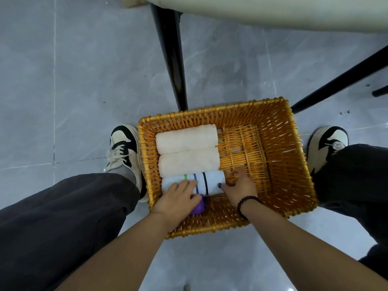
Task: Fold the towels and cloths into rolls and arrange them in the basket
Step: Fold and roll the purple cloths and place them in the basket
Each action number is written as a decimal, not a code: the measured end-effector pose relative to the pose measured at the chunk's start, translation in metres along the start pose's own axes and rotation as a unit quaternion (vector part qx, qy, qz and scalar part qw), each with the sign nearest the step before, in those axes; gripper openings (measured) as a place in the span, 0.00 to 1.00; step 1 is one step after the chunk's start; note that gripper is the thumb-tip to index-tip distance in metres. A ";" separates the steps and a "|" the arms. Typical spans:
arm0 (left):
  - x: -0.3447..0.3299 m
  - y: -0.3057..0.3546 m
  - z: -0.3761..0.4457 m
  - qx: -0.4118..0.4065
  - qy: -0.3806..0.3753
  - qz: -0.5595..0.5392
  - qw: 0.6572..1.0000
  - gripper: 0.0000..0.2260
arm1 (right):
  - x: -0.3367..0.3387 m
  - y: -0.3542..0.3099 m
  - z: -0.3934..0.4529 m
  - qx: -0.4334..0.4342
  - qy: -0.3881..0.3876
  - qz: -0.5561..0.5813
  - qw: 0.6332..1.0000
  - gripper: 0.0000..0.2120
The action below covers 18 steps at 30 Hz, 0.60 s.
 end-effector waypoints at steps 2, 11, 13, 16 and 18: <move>0.002 0.008 0.001 -0.070 0.003 0.006 0.998 0.30 | -0.003 0.002 0.002 0.015 -0.045 0.015 0.999 0.29; -0.006 0.013 0.014 -0.096 -0.079 -0.019 0.992 0.26 | -0.028 -0.006 0.008 0.005 -0.109 0.111 0.988 0.21; -0.010 0.014 0.011 -0.097 -0.064 -0.014 0.993 0.28 | -0.020 -0.009 0.009 0.024 -0.065 0.053 0.996 0.21; -0.013 0.012 0.004 -0.112 -0.044 -0.011 0.993 0.30 | -0.013 -0.010 0.011 0.053 -0.034 0.013 0.998 0.17; -0.014 0.009 0.006 -0.116 -0.059 -0.003 0.991 0.29 | -0.017 -0.006 0.010 0.056 -0.078 0.012 0.995 0.17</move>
Point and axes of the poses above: each hand's wrist, its own z-axis towards the middle knuckle, its own x-axis out of the back of the hand, y = z × x, the point moved 6 cm from there along z, towards the middle knuckle
